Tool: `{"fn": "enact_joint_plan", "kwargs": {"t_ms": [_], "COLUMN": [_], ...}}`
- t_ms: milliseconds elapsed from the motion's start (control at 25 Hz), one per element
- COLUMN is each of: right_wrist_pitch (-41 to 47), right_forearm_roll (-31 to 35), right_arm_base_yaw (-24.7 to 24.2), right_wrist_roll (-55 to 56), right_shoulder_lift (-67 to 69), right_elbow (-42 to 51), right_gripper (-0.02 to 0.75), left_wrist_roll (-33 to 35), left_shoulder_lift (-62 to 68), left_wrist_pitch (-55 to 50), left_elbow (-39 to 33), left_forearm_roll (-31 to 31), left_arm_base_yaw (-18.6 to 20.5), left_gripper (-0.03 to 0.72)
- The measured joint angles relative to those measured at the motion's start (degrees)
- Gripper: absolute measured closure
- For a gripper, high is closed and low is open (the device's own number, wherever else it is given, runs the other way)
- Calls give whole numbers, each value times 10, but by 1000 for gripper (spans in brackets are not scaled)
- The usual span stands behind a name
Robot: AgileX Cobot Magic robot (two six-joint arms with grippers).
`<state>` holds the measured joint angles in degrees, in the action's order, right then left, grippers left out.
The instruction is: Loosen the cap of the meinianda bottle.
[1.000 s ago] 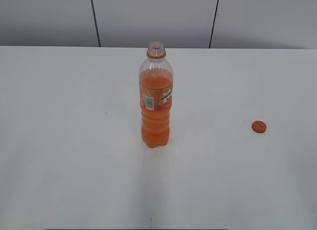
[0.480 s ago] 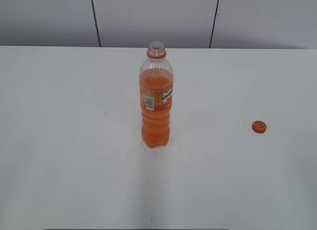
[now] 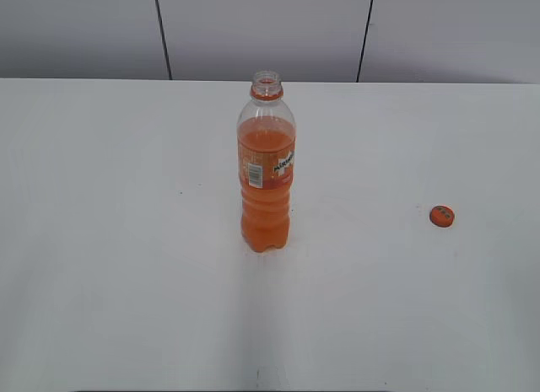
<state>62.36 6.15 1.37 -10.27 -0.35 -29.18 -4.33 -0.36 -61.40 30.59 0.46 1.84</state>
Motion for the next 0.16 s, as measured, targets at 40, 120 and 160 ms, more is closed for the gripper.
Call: {"fn": "enact_joint_plan", "kwargs": {"t_ms": [40,120,160], "right_wrist_pitch": [0,0,0], "right_forearm_roll": [0,0,0], "right_arm_base_yaw": [0,0,0], "right_wrist_roll": [0,0,0], "right_shoulder_lift": [0,0,0], "right_elbow": [0,0,0], "right_gripper": [381,381,381], "left_wrist_roll": [0,0,0], "left_shoulder_lift": [0,0,0], "left_wrist_pitch": [0,0,0], "left_elbow": [0,0,0], "left_forearm_roll": [0,-5,-5], "left_arm_base_yaw": [0,0,0], "left_gripper": [126,126,126]}}
